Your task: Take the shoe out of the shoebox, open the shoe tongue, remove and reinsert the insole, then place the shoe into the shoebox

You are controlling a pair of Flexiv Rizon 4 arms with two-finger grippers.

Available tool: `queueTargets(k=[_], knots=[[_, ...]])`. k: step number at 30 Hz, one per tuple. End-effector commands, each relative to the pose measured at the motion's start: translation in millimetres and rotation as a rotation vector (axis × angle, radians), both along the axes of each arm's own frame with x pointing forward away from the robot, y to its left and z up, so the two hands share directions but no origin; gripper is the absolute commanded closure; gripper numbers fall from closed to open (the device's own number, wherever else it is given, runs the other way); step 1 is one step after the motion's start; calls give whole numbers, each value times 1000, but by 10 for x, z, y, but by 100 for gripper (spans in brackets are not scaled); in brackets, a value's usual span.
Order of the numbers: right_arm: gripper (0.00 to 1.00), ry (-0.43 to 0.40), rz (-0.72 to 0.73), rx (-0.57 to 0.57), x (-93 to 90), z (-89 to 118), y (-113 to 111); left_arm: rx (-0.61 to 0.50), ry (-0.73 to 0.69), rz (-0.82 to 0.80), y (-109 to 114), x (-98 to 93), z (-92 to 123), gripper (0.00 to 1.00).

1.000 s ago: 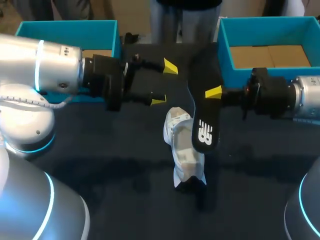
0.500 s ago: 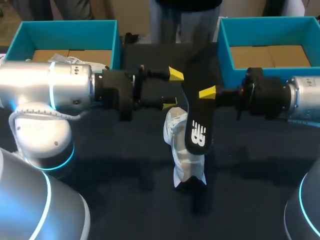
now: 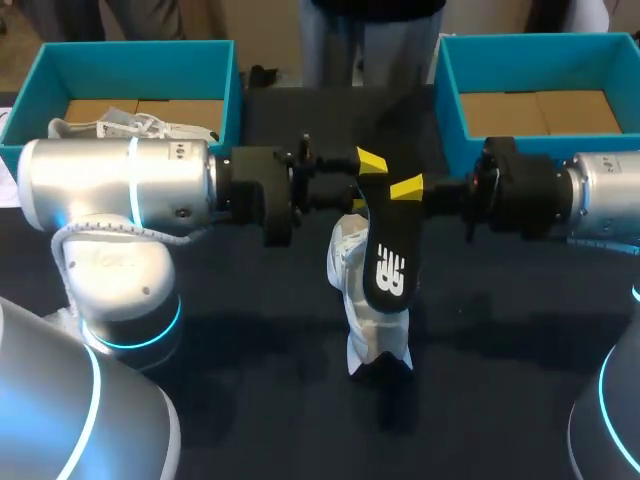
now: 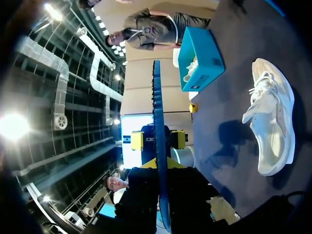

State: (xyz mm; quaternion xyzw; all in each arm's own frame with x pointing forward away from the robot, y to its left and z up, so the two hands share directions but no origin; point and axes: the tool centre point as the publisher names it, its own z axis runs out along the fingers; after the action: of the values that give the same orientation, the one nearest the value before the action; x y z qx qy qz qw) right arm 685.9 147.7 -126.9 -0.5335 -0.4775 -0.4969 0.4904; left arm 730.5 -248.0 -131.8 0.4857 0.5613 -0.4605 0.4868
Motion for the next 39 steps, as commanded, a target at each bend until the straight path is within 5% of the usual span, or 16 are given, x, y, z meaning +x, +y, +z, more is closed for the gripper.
queueTargets(k=[1,16,23,28,29,33,34,39], knots=[[100,0,3,3,16,-23,45,-7,2,8,-122,45,-17,56],[100,4,7,4,-2,-26,58,-14,24,7,-197,-3,-53,77],[100,5,5,5,-9,-42,69,-16,35,11,-201,-16,-69,100],[100,8,2,6,-28,-60,69,-21,67,17,-205,-15,-86,100],[96,8,1,5,-40,-63,67,-21,72,18,-204,-10,-94,100],[50,12,-5,0,-104,-73,32,-14,80,20,-191,-6,-122,100],[4,14,-11,-3,-123,-76,14,-12,84,19,-187,-10,-125,100],[0,11,-29,-18,-187,-82,-126,-6,105,15,-165,-58,-133,100]])
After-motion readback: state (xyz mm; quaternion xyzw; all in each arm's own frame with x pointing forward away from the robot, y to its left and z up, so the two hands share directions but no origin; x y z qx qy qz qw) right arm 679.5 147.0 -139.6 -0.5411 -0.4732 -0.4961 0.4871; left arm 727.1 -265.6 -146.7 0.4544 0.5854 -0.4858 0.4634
